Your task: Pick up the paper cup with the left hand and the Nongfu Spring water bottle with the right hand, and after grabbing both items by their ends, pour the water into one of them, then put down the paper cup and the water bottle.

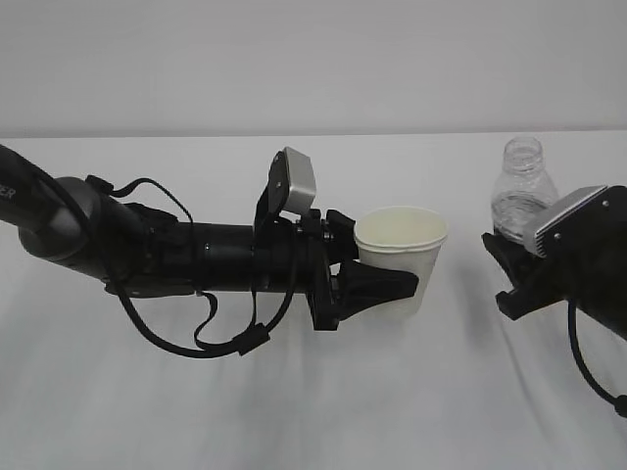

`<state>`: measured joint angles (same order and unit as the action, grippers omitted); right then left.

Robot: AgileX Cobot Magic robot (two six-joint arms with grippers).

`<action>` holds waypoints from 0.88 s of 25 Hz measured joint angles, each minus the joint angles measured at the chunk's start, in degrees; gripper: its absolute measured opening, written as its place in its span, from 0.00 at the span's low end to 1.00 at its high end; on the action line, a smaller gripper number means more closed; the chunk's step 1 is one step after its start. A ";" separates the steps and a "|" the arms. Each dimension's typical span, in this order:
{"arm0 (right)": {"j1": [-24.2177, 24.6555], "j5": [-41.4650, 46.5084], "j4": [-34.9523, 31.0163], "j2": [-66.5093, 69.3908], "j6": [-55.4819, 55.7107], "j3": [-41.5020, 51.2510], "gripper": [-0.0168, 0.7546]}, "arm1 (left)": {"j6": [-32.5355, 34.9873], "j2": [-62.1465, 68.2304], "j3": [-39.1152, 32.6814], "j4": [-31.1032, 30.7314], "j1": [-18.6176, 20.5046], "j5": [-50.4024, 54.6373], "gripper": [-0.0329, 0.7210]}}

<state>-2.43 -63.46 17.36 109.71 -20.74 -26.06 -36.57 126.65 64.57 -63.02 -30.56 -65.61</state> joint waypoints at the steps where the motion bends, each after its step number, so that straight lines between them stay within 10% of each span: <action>1: 0.00 0.39 -0.14 0.00 -0.99 0.00 0.57 | 0.00 0.00 0.00 0.00 0.00 0.00 0.65; 22: 0.00 6.42 -0.12 -0.87 -17.56 -1.73 0.57 | -0.79 0.00 3.31 -0.63 0.00 2.60 0.65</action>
<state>-2.43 -57.04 17.23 108.85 -38.30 -27.79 -37.36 126.65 67.87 -63.65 -30.56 -63.01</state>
